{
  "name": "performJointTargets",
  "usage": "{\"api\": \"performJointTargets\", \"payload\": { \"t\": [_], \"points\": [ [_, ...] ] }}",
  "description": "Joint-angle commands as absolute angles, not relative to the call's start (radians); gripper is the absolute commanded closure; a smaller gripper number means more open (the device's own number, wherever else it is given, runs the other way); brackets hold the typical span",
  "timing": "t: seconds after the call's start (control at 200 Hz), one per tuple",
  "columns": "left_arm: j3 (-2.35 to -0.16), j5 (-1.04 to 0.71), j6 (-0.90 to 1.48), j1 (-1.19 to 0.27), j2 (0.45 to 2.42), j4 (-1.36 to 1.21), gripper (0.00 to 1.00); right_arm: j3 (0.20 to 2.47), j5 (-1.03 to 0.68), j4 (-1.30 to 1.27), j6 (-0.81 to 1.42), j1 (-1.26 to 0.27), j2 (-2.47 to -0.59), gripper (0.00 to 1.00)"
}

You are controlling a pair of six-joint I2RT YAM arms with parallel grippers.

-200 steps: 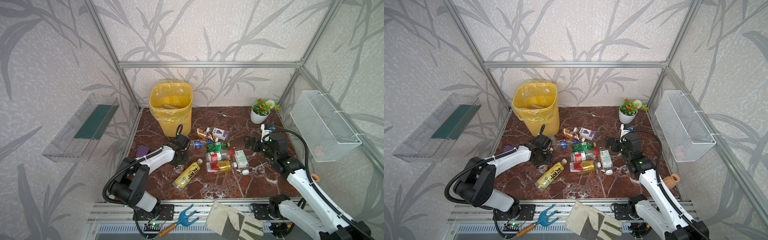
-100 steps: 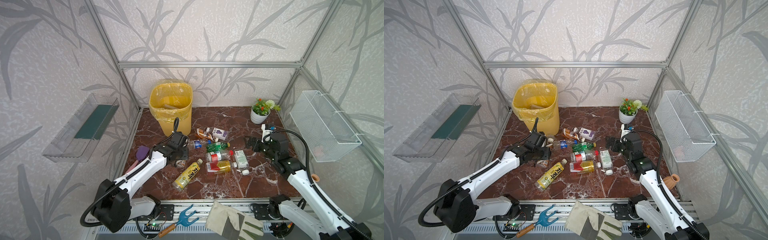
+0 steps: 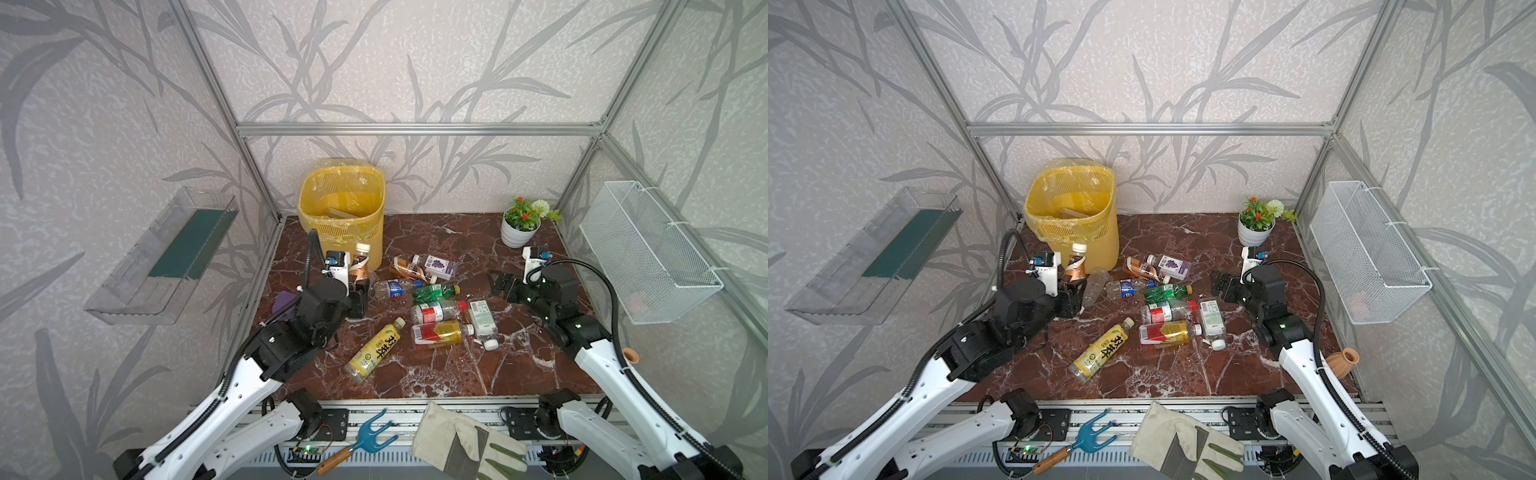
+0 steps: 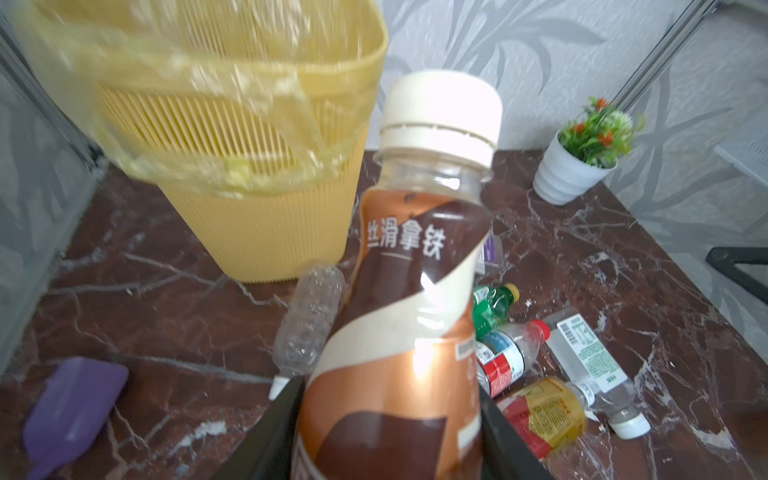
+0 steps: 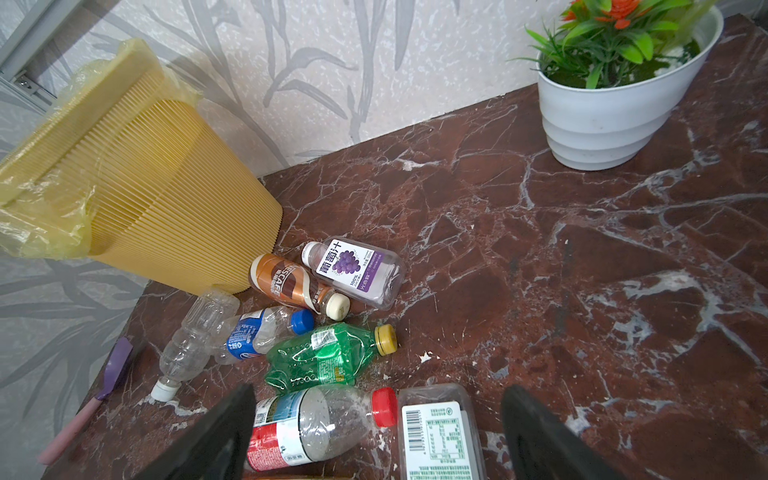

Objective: Throw the plastic bottles in the bin
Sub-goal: 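Lift the Nescafe bottle with the left gripper and release it into the bin, then draw the left gripper back while the right gripper grasps the clear square bottle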

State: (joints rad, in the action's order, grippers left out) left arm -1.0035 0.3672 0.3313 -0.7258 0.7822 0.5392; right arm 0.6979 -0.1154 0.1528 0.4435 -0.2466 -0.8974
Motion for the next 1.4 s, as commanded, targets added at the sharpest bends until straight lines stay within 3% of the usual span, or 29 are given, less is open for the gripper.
{"api": "performJointTargets", "payload": {
  "t": [0.0, 0.255, 0.465, 0.54, 0.63, 0.715, 0.74, 0.765, 0.945, 1.125, 1.394],
  "points": [
    [-1.099, 0.500, 0.128, -0.740, 0.767, 0.414, 0.46, 0.695, -0.138, 0.116, 0.457, -0.244, -0.903, 0.09],
    [-1.248, 0.520, -0.210, -0.698, 0.910, 0.111, 0.38, 0.698, -0.125, 0.134, 0.450, -0.244, -0.877, 0.09],
    [-1.457, 0.208, 0.001, -0.341, 1.222, 0.183, 0.39, 0.700, -0.117, 0.156, 0.433, -0.244, -0.847, 0.09],
    [-1.655, 0.135, 0.054, -0.267, 1.409, 0.364, 0.35, 0.703, -0.119, 0.167, 0.426, -0.244, -0.841, 0.09],
    [-1.943, 0.122, 0.098, -0.230, 1.629, 0.664, 0.22, 0.707, -0.115, 0.183, 0.416, -0.244, -0.829, 0.09],
    [-2.101, 0.162, 0.137, -0.229, 1.719, 0.837, 0.09, 0.707, -0.111, 0.202, 0.407, -0.243, -0.810, 0.08],
    [-2.100, 0.158, 0.139, -0.231, 1.711, 0.840, 0.02, 0.707, -0.108, 0.208, 0.404, -0.242, -0.805, 0.08],
    [-2.078, 0.148, 0.132, -0.234, 1.693, 0.823, 0.01, 0.707, -0.103, 0.218, 0.401, -0.243, -0.800, 0.08],
    [-1.749, 0.098, 0.096, -0.246, 1.399, 0.469, 0.01, 0.693, -0.079, 0.263, 0.387, -0.242, -0.779, 0.07],
    [-1.611, 0.098, 0.104, -0.290, 1.220, 0.417, 0.01, 0.692, -0.069, 0.276, 0.394, -0.242, -0.806, 0.07],
    [-1.249, 0.233, 0.120, -0.416, 0.918, 0.311, 0.01, 0.789, -0.043, 0.461, 0.329, -0.274, -0.971, 0.17]
  ]
}}
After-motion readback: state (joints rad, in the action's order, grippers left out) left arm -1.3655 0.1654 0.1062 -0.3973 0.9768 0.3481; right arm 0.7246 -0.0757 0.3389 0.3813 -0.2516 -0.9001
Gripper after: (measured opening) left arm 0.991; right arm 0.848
